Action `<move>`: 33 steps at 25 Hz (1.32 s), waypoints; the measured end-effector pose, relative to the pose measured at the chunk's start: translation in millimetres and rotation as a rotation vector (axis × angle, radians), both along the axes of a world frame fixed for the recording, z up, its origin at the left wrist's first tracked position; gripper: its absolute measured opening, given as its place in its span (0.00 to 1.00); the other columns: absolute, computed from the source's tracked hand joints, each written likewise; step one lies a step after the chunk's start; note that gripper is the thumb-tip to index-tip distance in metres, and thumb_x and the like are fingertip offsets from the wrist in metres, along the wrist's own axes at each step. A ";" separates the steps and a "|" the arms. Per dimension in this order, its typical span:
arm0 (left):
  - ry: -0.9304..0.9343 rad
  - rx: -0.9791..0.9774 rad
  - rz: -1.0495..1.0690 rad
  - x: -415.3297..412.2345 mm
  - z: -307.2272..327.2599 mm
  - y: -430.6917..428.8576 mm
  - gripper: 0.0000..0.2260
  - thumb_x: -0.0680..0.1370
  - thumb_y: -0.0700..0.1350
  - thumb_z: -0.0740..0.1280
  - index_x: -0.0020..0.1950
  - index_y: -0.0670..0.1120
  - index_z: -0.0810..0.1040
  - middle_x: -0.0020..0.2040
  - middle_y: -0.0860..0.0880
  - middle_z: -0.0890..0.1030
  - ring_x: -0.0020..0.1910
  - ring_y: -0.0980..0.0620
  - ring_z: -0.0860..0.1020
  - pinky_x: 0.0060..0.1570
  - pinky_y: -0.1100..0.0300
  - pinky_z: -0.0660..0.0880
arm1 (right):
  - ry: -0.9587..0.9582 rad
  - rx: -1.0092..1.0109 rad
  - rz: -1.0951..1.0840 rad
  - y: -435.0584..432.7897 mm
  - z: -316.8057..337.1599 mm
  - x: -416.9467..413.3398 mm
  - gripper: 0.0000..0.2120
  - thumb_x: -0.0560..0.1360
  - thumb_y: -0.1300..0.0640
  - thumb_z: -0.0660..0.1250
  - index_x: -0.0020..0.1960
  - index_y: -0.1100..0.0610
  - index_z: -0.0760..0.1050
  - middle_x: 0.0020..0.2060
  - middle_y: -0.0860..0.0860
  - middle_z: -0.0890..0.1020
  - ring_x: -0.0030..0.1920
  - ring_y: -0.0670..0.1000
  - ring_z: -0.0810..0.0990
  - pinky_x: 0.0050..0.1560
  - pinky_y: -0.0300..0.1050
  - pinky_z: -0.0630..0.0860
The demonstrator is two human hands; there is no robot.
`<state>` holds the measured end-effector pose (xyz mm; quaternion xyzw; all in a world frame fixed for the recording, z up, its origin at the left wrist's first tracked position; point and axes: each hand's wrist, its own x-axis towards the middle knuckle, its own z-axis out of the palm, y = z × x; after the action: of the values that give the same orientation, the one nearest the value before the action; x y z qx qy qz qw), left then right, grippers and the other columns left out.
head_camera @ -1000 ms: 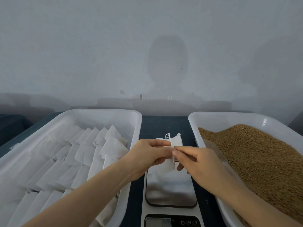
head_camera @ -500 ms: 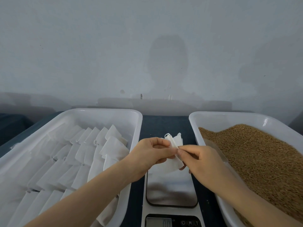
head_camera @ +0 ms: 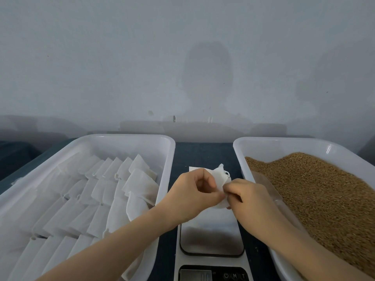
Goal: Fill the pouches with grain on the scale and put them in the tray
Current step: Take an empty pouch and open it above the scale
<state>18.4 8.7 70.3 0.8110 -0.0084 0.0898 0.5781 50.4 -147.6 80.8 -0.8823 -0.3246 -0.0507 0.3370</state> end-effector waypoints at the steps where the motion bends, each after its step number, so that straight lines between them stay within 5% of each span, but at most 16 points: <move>1: -0.036 0.033 -0.022 -1.2 -0.1 -1.2 0.12 0.70 0.40 0.75 0.35 0.51 0.73 0.31 0.56 0.79 0.30 0.61 0.75 0.34 0.71 0.71 | -0.012 -0.003 -0.019 0.0 0.0 0.7 0.10 0.77 0.66 0.62 0.44 0.61 0.81 0.34 0.45 0.74 0.35 0.42 0.74 0.38 0.30 0.70; 7: -0.184 0.090 -0.083 -4.6 4.4 -2.1 0.12 0.72 0.44 0.74 0.38 0.59 0.75 0.37 0.60 0.79 0.33 0.64 0.75 0.34 0.72 0.69 | 0.060 0.031 -0.168 -2.6 4.9 4.0 0.11 0.76 0.57 0.65 0.37 0.59 0.78 0.28 0.49 0.74 0.28 0.45 0.72 0.30 0.33 0.69; 12: -0.017 0.063 0.237 5.1 2.1 10.7 0.09 0.81 0.52 0.60 0.61 0.55 0.70 0.55 0.61 0.75 0.52 0.62 0.74 0.42 0.75 0.69 | 0.308 0.223 -0.091 -2.2 4.0 6.0 0.08 0.77 0.54 0.65 0.51 0.51 0.82 0.32 0.39 0.81 0.33 0.37 0.80 0.30 0.30 0.73; 15: 0.039 0.050 0.272 8.3 0.1 14.8 0.09 0.81 0.52 0.59 0.54 0.48 0.74 0.49 0.56 0.78 0.47 0.57 0.76 0.40 0.71 0.69 | 0.338 0.260 -0.075 -2.7 0.3 7.2 0.09 0.77 0.56 0.65 0.55 0.49 0.81 0.38 0.39 0.82 0.38 0.37 0.81 0.32 0.29 0.74; 20: -0.025 -0.004 0.304 10.6 0.9 18.1 0.16 0.80 0.52 0.63 0.45 0.39 0.76 0.36 0.50 0.75 0.34 0.56 0.71 0.33 0.66 0.70 | 0.378 0.249 -0.086 -4.4 3.2 7.5 0.07 0.76 0.51 0.67 0.44 0.50 0.83 0.22 0.39 0.76 0.22 0.38 0.73 0.23 0.27 0.63; 24: -0.116 0.012 0.340 9.0 4.3 18.0 0.16 0.79 0.55 0.61 0.37 0.46 0.72 0.31 0.59 0.70 0.30 0.59 0.68 0.30 0.73 0.65 | 0.482 0.288 -0.123 -5.2 2.7 12.1 0.07 0.76 0.48 0.66 0.48 0.47 0.82 0.34 0.36 0.83 0.34 0.36 0.81 0.33 0.29 0.68; 26: -0.199 0.141 0.305 5.4 7.0 17.9 0.12 0.74 0.63 0.60 0.50 0.57 0.74 0.44 0.65 0.74 0.45 0.63 0.73 0.41 0.77 0.66 | 0.499 0.293 -0.132 -5.8 3.0 12.6 0.07 0.76 0.49 0.65 0.45 0.46 0.83 0.35 0.38 0.83 0.36 0.37 0.82 0.35 0.32 0.69; 28: -0.336 0.443 0.183 1.3 6.0 17.2 0.33 0.68 0.70 0.63 0.69 0.56 0.65 0.62 0.64 0.68 0.63 0.65 0.65 0.60 0.75 0.60 | 0.475 0.267 -0.108 -5.2 5.0 9.5 0.12 0.76 0.49 0.65 0.36 0.45 0.81 0.32 0.45 0.83 0.35 0.39 0.81 0.29 0.28 0.68; 30: -0.428 0.696 0.047 0.8 4.4 11.8 0.42 0.65 0.70 0.67 0.74 0.56 0.58 0.68 0.61 0.65 0.69 0.65 0.58 0.67 0.70 0.52 | 0.421 0.234 -0.093 -4.3 5.1 7.9 0.13 0.75 0.49 0.66 0.34 0.47 0.81 0.31 0.51 0.82 0.33 0.45 0.81 0.26 0.29 0.66; 33: -0.456 0.867 -0.030 0.7 -4.1 4.3 0.40 0.67 0.62 0.74 0.74 0.53 0.62 0.69 0.55 0.71 0.70 0.58 0.62 0.66 0.65 0.50 | 0.382 0.201 -0.086 -2.7 4.0 8.6 0.11 0.75 0.51 0.65 0.38 0.53 0.82 0.32 0.53 0.82 0.35 0.52 0.81 0.28 0.33 0.69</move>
<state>19.1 13.0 66.1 0.9364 -0.1832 0.2451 0.1721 59.0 -150.4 84.8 -0.8508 -0.2104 0.0710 0.4763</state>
